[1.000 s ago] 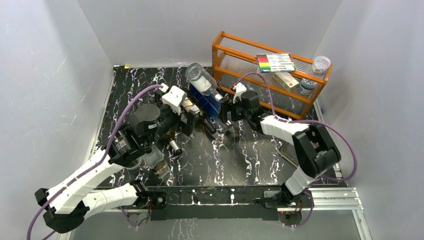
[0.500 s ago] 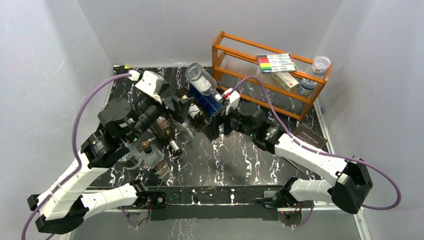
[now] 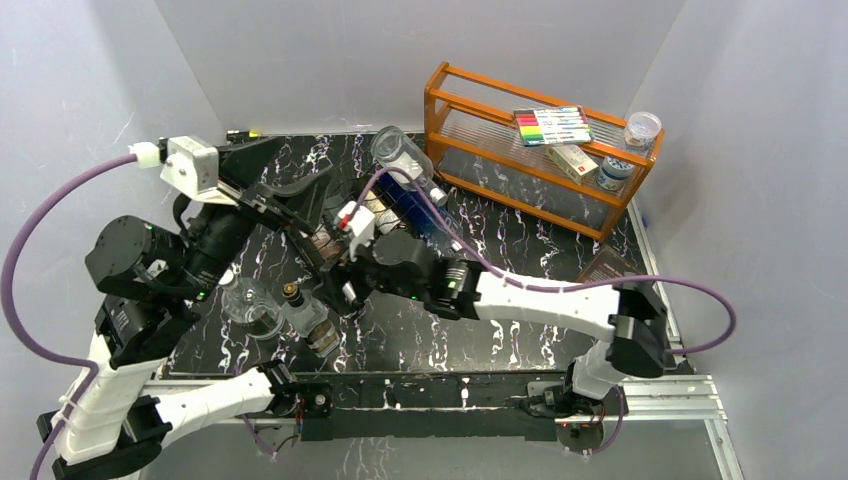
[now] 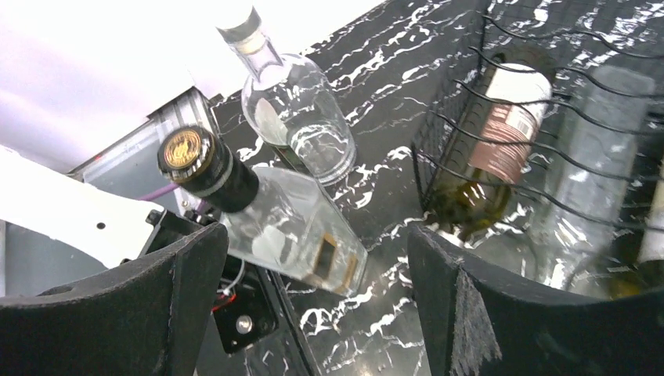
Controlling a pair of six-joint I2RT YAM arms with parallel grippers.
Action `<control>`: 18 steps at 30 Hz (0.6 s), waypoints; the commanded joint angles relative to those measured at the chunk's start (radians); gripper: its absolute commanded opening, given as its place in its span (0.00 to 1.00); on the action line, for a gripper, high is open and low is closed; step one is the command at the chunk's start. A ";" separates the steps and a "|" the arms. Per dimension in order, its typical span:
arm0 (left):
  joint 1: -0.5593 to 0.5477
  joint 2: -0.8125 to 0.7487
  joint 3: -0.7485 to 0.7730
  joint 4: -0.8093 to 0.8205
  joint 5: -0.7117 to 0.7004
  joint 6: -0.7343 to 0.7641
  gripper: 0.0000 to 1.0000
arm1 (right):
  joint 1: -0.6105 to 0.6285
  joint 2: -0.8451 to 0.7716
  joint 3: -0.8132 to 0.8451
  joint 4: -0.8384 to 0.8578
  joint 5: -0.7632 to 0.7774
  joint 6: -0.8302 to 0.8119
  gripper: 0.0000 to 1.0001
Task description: Put the wine bottle on the wine rack
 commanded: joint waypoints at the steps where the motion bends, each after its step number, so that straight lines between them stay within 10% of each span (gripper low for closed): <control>1: 0.004 -0.012 0.020 0.049 -0.075 0.048 0.98 | 0.023 0.102 0.143 0.035 0.017 -0.031 0.92; 18: 0.005 -0.035 -0.011 0.106 -0.152 0.105 0.98 | 0.039 0.252 0.257 0.079 -0.206 -0.133 0.84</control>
